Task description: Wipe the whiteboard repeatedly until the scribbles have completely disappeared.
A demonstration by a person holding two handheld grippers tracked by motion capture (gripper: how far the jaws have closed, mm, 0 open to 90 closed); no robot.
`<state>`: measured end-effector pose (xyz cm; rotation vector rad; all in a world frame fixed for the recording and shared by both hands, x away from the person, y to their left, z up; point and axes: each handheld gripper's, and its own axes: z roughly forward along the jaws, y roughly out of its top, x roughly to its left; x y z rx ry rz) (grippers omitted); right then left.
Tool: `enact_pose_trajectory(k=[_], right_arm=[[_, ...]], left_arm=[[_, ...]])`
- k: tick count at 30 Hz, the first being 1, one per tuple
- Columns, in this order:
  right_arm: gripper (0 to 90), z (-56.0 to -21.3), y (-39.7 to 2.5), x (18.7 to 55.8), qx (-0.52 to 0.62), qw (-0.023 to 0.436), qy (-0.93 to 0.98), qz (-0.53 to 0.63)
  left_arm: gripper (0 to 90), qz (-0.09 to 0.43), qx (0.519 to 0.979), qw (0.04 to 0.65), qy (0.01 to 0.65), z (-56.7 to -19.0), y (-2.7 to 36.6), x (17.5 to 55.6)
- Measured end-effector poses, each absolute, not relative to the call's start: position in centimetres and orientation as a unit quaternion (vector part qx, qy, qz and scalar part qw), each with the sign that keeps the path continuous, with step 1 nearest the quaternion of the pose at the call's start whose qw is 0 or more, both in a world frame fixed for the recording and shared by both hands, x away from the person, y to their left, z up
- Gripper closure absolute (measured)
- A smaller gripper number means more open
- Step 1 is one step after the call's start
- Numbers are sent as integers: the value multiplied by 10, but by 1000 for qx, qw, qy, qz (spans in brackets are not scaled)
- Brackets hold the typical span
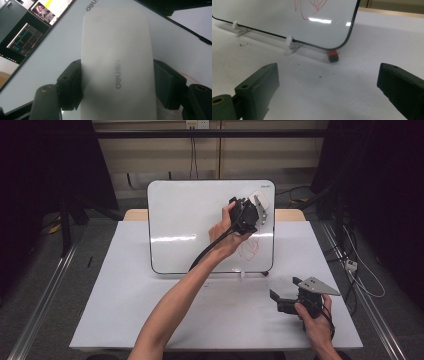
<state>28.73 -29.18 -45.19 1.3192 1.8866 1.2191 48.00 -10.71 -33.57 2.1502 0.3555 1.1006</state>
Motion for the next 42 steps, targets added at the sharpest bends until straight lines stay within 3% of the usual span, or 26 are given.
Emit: enact_pose_trajectory(k=[9,22,35,42], right_arm=[[44,-451,-292,286,487,266,700,450],[44,-452,-293,287,487,266,698,452],[44,-452,-295,285,489,266,697,453],[43,-452,-295,284,491,268,696,451]], left_arm=[[311,418,828,351,126,-360,-102,458],[311,408,833,348,133,-330,-108,482],[311,402,801,377,233,-305,-96,501],[311,414,792,377,244,-312,-89,497]])
